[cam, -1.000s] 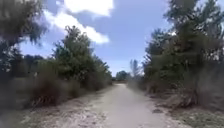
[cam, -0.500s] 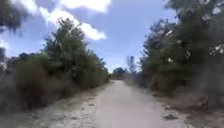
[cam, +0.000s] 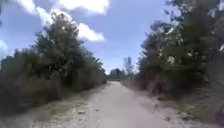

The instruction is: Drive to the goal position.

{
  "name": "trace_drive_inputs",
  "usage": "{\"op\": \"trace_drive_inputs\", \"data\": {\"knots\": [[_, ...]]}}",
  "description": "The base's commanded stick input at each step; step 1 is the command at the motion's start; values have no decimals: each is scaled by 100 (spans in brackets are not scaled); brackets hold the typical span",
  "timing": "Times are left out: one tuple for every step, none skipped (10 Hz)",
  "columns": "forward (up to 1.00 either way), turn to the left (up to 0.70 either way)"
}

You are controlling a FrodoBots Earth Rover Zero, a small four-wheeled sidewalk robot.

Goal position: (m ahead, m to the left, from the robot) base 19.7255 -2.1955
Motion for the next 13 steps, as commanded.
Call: {"op": "trace_drive_inputs", "data": {"knots": [[100, 0], [100, 0], [100, 39], [100, 40], [100, 8], [100, 0], [100, 13], [100, 27], [100, 6], [100, 3], [100, 0], [100, 0], [100, 0]]}}
